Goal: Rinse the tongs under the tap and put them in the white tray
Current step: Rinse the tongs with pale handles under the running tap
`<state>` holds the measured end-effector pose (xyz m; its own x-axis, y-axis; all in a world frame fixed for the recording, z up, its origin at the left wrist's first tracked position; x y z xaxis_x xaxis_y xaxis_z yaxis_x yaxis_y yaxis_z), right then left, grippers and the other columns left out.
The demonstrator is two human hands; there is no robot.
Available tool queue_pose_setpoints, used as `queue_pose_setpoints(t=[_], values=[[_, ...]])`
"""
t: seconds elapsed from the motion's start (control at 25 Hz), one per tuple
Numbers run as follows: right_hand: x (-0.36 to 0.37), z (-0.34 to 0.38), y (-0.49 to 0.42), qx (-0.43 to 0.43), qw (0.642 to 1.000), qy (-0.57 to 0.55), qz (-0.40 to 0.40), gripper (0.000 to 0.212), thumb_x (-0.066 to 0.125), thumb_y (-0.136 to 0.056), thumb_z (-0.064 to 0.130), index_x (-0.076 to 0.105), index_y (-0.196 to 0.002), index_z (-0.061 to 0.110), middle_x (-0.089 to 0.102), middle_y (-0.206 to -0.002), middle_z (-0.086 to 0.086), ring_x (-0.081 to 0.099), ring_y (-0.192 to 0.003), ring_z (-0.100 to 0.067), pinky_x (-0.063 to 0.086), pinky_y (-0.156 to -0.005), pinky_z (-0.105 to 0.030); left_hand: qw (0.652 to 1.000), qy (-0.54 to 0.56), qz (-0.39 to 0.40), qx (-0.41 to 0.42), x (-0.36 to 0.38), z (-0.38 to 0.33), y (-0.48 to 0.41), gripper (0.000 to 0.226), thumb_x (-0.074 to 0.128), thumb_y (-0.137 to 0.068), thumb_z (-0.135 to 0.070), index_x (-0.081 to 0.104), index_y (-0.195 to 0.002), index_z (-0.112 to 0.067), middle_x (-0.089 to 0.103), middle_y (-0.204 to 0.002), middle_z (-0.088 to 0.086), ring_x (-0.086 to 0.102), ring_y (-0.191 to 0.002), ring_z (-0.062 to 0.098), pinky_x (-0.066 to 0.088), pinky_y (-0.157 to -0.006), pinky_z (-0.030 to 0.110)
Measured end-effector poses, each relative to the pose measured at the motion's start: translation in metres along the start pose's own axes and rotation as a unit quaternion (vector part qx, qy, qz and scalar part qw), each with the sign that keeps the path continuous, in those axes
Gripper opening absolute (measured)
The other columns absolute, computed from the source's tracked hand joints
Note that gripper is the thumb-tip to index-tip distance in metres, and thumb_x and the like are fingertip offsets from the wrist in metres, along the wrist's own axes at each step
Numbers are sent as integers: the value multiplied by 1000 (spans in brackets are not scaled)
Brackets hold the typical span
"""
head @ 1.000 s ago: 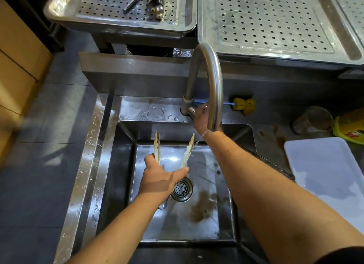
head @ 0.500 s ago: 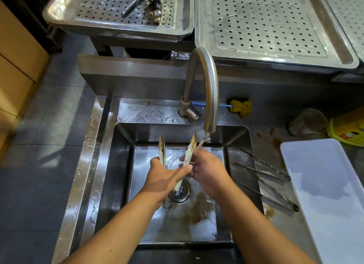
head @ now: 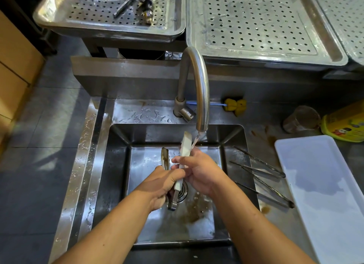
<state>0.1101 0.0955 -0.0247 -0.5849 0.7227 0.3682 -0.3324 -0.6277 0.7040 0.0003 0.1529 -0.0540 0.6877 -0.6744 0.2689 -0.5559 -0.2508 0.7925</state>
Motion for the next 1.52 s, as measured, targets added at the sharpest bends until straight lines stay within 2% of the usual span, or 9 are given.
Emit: queue_pose_setpoints(t=[0.16,0.36,0.48,0.56,0.84,1.12,1.28,1.36,1.52], values=[[-5,-5,-5,15,999,0,-41,13,58,-106,15,55,-117,8,63,-69,-6,59,-57,-19,53,-58,-32,1000,4,25,-10,0,-3,4,63,85,-72,-17,68,-123,16,63,-99,25,64,-93,38,43,-85,44],[-4,-4,-11,9,996,74,-58,15,57,-104,11,56,-118,11,64,-64,-4,51,-45,-14,41,-49,-26,999,-24,-27,11,-7,-7,-3,90,91,-78,-12,38,-145,17,59,-74,11,57,-42,7,41,-38,20],[-6,4,-13,30,994,39,-95,32,58,-106,39,60,-103,7,61,-59,-5,53,-41,-14,47,-45,-26,999,-31,-34,10,-6,-5,-2,93,95,-74,-20,41,-143,10,60,-84,12,55,-44,5,40,-38,20],[-3,7,-15,13,995,-65,-69,23,60,-106,26,53,-109,4,60,-67,-8,59,-50,-18,54,-50,-30,999,-23,-29,7,-5,-3,1,84,93,-74,-20,48,-139,9,62,-81,14,58,-46,10,40,-42,21],[2,-6,-22,44,985,-160,-46,21,43,-111,30,56,-104,15,54,-64,-1,47,-47,-13,41,-43,-24,999,19,-32,-14,-6,14,7,94,96,-49,-29,53,-128,0,74,-117,35,73,-115,44,54,-85,49],[3,0,-22,53,985,-143,-80,41,48,-107,49,58,-87,15,53,-58,1,47,-43,-12,42,-40,-21,1000,-8,-25,11,-7,13,-1,89,94,-54,-32,51,-127,-7,72,-88,29,70,-67,25,53,-56,37],[7,8,-18,20,985,-166,-33,17,52,-108,25,61,-101,12,62,-67,-1,55,-53,-14,48,-48,-25,1000,3,-22,6,-10,11,-2,90,95,-53,-26,52,-130,-5,72,-118,38,75,-109,48,57,-100,64],[7,10,-18,40,989,-134,-56,25,48,-109,32,58,-95,14,53,-62,1,46,-50,-12,39,-45,-22,1000,-7,-22,2,-6,13,-1,88,94,-55,-24,53,-130,-5,73,-117,37,73,-111,50,56,-98,69],[14,8,-10,20,991,-129,-29,10,49,-109,10,55,-115,7,60,-77,-6,57,-62,-16,53,-57,-27,1000,-2,-20,-2,-9,16,-2,85,92,-55,-24,58,-129,1,75,-93,26,74,-78,30,58,-57,35]])
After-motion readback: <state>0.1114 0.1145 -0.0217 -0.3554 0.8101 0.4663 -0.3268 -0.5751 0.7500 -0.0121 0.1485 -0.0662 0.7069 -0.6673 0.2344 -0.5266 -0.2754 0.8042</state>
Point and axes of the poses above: each hand's wrist, its own y-axis away from the middle knuckle, its own x-axis out of the palm, z = x × y, the point moved 4 cm from there along -y, towards the middle knuckle
